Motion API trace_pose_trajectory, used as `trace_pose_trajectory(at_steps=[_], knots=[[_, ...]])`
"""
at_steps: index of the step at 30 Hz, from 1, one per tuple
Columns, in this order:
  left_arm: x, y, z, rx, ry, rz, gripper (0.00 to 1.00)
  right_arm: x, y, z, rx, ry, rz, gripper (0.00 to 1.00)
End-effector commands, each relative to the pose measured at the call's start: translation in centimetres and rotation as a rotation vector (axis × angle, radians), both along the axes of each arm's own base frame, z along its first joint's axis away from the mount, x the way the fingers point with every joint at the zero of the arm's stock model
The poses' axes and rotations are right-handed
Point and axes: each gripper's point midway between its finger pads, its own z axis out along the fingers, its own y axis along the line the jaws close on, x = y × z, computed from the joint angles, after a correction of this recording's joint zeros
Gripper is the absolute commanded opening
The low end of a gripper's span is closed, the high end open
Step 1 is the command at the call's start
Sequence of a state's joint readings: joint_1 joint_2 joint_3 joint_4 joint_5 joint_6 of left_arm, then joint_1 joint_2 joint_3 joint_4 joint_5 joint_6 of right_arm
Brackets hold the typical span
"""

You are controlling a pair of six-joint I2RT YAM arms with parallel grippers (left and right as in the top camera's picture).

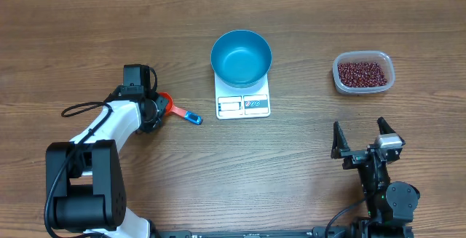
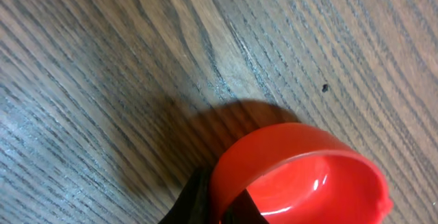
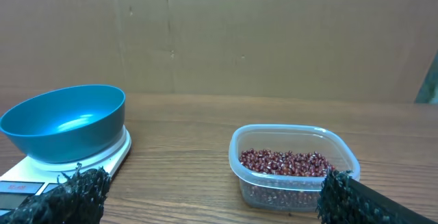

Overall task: Scoop item into bowl and weigh 150g on scale
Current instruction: 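Lower the left gripper and grasp the red scoop's rim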

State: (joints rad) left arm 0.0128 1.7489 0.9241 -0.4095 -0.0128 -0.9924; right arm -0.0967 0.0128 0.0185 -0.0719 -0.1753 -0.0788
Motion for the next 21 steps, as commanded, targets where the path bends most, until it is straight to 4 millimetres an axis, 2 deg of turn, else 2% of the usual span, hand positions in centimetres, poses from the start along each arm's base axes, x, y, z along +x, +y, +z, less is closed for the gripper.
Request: trace_pose_trajectory(at_steps=[1,5,10,16,21], knots=[[-0.3,0.0,-0.6,-0.003,0.019,-0.003,0.04,0.0,-0.1,-0.2,0.003,-0.002,-0.008,1.00],[-0.2,-0.8,0.5,-0.101,0.009,-0.011,0.04,0.0,-0.1,-0.2,0.003,-0.002,-0.008,1.00],[-1.0,-0.4,3.0,-0.171,0.003,0.009,0.04,0.0,-0.1,-0.2,0.003,-0.002,-0.008,1.00],[-2.3,0.0,7.8,-0.172,-0.082,-0.053,0.04,0.0,-0.1,-0.2,0.003,-0.002,-0.008,1.00],[-3.5,-0.9,11.5,-0.176,-0.162,-0.142,0.04,0.0,-0.1,-0.2,0.003,-0.002,-0.008,1.00]])
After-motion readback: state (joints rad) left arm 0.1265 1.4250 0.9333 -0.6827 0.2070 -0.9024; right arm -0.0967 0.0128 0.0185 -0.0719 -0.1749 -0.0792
